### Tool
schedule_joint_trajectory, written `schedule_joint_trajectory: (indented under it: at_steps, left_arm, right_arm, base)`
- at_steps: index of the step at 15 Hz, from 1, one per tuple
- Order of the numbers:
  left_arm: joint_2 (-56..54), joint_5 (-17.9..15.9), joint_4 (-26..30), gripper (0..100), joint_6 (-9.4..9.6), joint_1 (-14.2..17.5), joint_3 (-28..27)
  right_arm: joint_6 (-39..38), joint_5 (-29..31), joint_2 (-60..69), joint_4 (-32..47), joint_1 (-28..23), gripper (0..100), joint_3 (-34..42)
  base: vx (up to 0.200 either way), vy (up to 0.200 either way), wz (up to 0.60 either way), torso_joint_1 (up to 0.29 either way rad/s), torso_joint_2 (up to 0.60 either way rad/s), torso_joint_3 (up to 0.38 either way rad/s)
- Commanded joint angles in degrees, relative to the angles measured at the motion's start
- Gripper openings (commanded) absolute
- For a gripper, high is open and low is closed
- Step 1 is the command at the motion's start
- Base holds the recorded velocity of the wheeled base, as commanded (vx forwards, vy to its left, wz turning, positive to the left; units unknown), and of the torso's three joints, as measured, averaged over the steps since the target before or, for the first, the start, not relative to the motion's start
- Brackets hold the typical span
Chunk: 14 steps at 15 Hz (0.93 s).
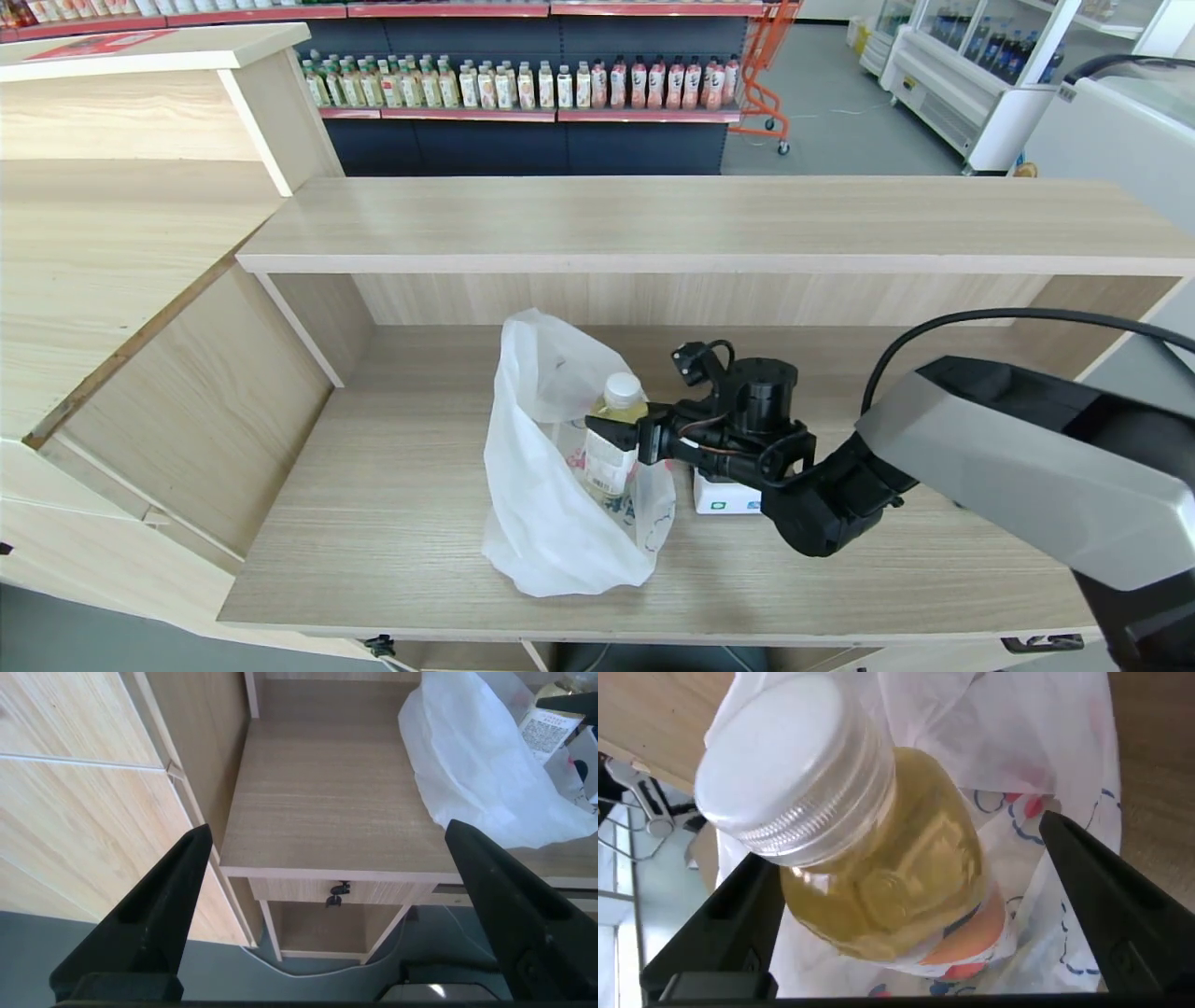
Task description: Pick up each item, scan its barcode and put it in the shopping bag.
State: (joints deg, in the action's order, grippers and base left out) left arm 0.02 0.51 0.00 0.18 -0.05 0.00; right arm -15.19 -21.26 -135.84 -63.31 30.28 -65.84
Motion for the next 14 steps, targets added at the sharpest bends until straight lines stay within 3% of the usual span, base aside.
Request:
schedule_joint_trajectory:
  at_steps: [1, 8, 14]
  left_arm:
    - [-0.02, 0.02, 0.0, 100, -0.01, -0.04, 0.0]
    - [-0.02, 0.02, 0.0, 100, 0.08, 0.05, 0.0]
    - [-0.02, 0.02, 0.0, 100, 0.08, -0.04, 0.0]
  right_arm:
    - [-3.53, -0.18, 5.85, -0.24, -0.31, 100, 5.11]
    - [-7.31, -0.1, 11.91, -0.5, 0.83, 100, 9.68]
    - [-8.63, 0.25, 30.9, -0.06, -7.61, 100, 31.3]
  base:
    - [0.0, 0.0, 0.0, 0.0, 0.0, 0.0]
    - [0.0, 0.0, 0.0, 0.0, 0.0, 0.0]
    - [0.0, 0.0, 0.0, 0.0, 0.0, 0.0]
